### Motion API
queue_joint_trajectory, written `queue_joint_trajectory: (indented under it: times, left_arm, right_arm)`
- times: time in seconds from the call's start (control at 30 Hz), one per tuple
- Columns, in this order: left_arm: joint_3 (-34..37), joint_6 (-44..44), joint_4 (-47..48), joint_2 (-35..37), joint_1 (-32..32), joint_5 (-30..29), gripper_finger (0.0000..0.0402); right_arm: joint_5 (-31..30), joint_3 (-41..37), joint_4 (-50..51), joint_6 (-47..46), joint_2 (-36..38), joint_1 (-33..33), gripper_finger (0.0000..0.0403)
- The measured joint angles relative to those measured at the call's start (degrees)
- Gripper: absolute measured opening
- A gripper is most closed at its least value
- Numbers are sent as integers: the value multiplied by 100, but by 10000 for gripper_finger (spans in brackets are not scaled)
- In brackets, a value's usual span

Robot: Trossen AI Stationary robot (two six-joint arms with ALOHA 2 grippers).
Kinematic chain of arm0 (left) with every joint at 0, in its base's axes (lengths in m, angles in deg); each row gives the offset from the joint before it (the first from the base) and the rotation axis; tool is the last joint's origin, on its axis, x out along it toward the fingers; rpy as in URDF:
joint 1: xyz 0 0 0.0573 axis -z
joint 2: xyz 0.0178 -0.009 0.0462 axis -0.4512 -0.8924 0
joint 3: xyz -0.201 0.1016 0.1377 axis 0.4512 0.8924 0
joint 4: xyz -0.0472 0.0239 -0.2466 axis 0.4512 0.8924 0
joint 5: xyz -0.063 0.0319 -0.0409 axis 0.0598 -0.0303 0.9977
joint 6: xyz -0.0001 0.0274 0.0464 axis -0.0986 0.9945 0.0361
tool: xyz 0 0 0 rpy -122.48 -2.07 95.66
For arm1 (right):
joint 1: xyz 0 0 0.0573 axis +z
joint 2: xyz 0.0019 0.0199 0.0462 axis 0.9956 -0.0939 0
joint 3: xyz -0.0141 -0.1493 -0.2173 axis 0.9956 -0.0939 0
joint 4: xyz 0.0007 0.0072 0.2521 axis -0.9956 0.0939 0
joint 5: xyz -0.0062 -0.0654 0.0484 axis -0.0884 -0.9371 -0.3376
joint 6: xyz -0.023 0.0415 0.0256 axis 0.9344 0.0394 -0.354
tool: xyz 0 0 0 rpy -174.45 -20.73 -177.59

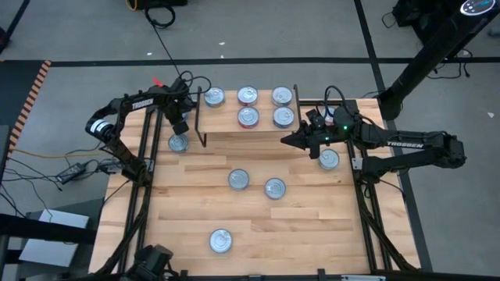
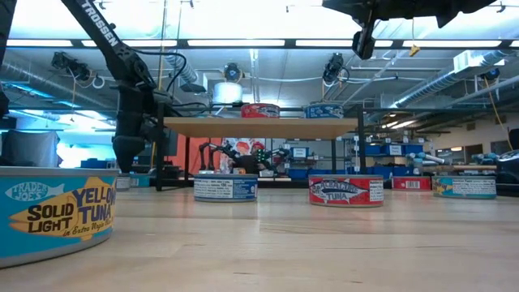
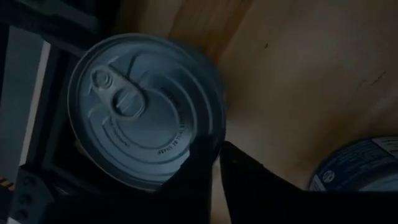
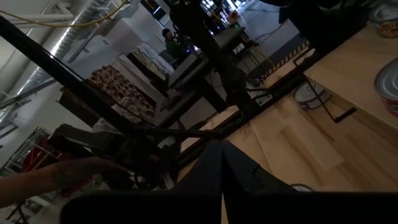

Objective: Stack canned seafood by type on shelf
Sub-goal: Put the top left yellow and blue tuna can on the shelf

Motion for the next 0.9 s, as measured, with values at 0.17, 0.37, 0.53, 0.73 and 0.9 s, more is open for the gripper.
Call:
queue_joint_trajectory:
  times: [0.17, 0.37, 0.53, 0.73, 0.9]
  left_arm:
    - [-69, -137, -24, -31, -4, -305, 10]
    - [-267, -576, 285, -31, -2, -340, 2]
    - [-403, -849, 633, -31, -2, -322, 1]
    - [-664, -1107, 1173, -24, 0, -292, 1]
    - [-932, -1274, 1468, 100, 27, -192, 1]
  right_arm:
    - [0, 0, -126, 0, 4, -2, 5]
    - [0, 0, -119, 2, 4, -2, 5]
    - [0, 0, -119, 27, 4, -2, 5]
    - [0, 0, -118, 97, 4, -2, 5]
    - [0, 0, -119, 152, 4, -2, 5]
